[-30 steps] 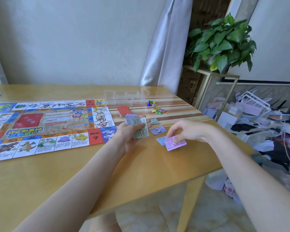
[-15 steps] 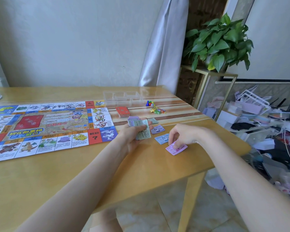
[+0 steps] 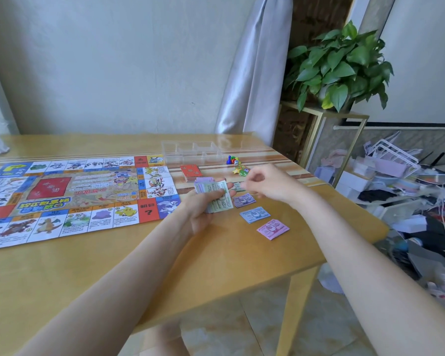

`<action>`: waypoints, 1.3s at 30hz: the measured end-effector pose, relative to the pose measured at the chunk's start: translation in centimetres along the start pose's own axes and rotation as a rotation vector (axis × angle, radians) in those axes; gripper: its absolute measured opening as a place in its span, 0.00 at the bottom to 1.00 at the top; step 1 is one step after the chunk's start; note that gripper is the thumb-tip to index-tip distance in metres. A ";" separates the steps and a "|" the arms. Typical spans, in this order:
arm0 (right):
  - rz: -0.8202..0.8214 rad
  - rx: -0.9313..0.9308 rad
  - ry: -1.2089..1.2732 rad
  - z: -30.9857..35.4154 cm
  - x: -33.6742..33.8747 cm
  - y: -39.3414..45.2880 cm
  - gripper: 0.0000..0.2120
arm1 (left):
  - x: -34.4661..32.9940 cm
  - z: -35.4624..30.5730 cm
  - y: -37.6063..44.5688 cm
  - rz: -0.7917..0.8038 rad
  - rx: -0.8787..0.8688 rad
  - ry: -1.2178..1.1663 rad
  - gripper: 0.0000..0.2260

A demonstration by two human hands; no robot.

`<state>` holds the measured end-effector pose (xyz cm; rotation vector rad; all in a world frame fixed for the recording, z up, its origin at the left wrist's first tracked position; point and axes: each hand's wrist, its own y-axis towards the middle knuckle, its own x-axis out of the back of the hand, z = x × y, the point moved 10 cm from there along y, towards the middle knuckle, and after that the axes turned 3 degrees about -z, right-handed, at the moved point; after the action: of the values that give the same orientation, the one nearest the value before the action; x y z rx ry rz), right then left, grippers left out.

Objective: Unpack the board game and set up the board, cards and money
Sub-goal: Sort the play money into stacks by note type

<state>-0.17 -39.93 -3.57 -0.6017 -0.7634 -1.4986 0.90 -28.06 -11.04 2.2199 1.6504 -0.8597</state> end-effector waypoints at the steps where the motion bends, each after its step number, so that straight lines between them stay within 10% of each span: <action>1: 0.004 0.001 0.112 0.5 -0.6 0.1 0.08 | 0.1 -0.1 0.1 0.001 0.001 0.001 0.10; 39: -0.182 -0.073 0.623 3.5 -7.0 6.2 0.06 | 5.5 -6.1 2.1 -0.066 -0.204 -0.121 0.12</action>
<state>6.26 -32.71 -5.97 -0.0945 -0.2827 -1.7594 5.74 -21.27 -9.71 1.9489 1.6812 -0.7864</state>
